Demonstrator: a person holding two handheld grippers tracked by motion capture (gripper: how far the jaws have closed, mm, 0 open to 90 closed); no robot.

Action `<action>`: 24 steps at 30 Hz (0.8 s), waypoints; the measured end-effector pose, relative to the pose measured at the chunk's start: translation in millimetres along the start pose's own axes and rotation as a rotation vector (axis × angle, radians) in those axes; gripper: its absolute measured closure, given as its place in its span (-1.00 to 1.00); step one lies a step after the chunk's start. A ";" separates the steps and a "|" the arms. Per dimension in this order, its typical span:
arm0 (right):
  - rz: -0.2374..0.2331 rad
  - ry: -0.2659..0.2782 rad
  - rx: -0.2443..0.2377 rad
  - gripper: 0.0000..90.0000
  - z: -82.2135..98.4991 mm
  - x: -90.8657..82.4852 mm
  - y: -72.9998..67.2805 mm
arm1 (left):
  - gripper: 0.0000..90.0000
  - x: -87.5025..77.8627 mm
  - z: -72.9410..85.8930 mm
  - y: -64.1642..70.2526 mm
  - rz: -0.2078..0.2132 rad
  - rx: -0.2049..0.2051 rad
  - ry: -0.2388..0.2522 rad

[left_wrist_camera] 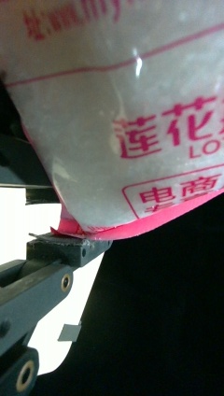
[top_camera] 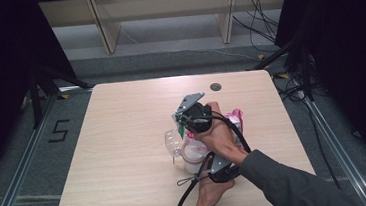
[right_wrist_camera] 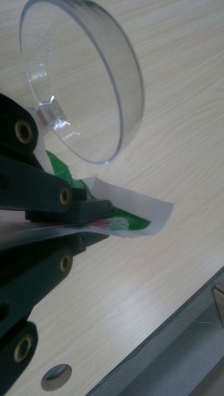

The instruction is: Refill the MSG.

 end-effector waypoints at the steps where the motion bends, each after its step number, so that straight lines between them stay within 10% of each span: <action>1: -0.019 -0.016 -0.003 1.00 0.4 -0.7 -0.6 | 0.70 0.2 0.2 0.0 -0.001 0.001 0.001; 15: -0.024 0.001 0.011 1.00 -3.0 2.2 -1.2 | 0.70 -1.7 -1.4 -3.8 -0.005 -0.001 0.002; 17: -0.011 -0.011 -0.009 1.00 -2.6 4.0 -0.7 | 0.70 -7.1 -1.0 -9.7 -0.021 0.083 -0.070; 19: -0.019 -0.005 0.008 1.00 -4.0 4.0 -2.6 | 0.70 -2.9 -1.4 -5.7 -0.015 0.016 -0.011; 23: 0.002 0.001 -0.011 1.00 -4.6 4.3 -0.7 | 0.70 -7.4 -1.6 -11.0 -0.034 0.075 -0.064; 24: 0.001 -0.003 -0.004 1.00 -4.6 3.4 -1.3 | 0.70 -3.3 -1.8 -6.7 -0.018 0.014 -0.015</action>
Point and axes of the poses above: each handheld gripper's, and its own axes: x roughly forward along the jaws, z roughly out of its underside, y roughly to its right, the point moved 4 cm from there along x, roughly forward along the jaws, and after that the axes turned 15 degrees about -x, right-handed, at the moved point
